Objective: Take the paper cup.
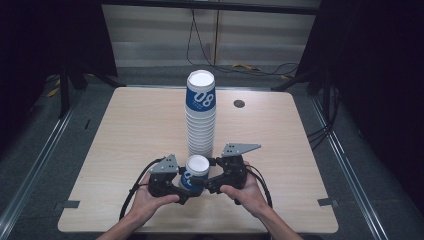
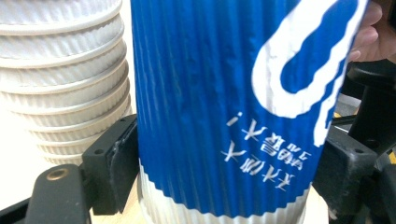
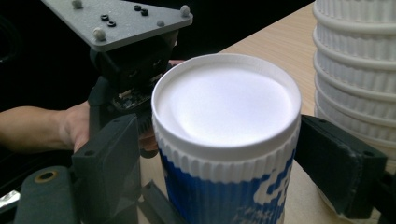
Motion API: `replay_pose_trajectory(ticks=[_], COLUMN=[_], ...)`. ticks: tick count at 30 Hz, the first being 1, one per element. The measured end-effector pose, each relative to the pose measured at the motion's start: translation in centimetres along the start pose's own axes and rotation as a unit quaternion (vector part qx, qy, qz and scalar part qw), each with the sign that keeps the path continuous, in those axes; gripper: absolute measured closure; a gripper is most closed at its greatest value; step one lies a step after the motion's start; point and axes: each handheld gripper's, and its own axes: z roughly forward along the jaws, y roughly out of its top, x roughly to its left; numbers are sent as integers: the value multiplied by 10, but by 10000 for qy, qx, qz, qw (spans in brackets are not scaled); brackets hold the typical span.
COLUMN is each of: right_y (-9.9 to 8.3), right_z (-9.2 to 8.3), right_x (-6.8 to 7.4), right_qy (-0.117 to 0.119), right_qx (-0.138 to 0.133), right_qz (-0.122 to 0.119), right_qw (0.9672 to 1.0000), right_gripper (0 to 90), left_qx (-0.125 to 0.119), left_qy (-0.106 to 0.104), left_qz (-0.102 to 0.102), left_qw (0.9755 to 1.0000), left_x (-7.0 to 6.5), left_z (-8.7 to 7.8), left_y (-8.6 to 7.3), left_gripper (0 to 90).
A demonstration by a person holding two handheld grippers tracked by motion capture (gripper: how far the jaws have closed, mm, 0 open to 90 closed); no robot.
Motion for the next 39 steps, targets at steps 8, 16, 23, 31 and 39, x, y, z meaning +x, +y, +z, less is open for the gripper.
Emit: replay_pose_trajectory(ticks=[8, 16, 23, 31, 39], right_y=[0, 1, 0, -1, -1], right_z=[-8, -13, -17, -17, -19], right_x=[-4, -5, -9, -12, -13], right_qy=[-27, -34, -92, -135, -180], right_qx=[33, 219, 500, 710, 855], right_qz=[-68, -255, -302, -322, -388], right_qw=[10000, 9994, 9982, 9969, 9954], right_gripper=[149, 190, 184, 183, 140], left_qx=[128, 215, 415, 624, 743], left_qy=[80, 33, 119, -17, -16], left_qz=[48, 41, 70, 74, 127], left_qw=[9999, 9998, 9990, 9980, 9972], left_x=[2, 4, 6, 6, 6], left_z=[-5, -6, -8, -7, -11], left_y=[0, -1, -1, -1, 4], left_gripper=[197, 197, 202, 204, 205])
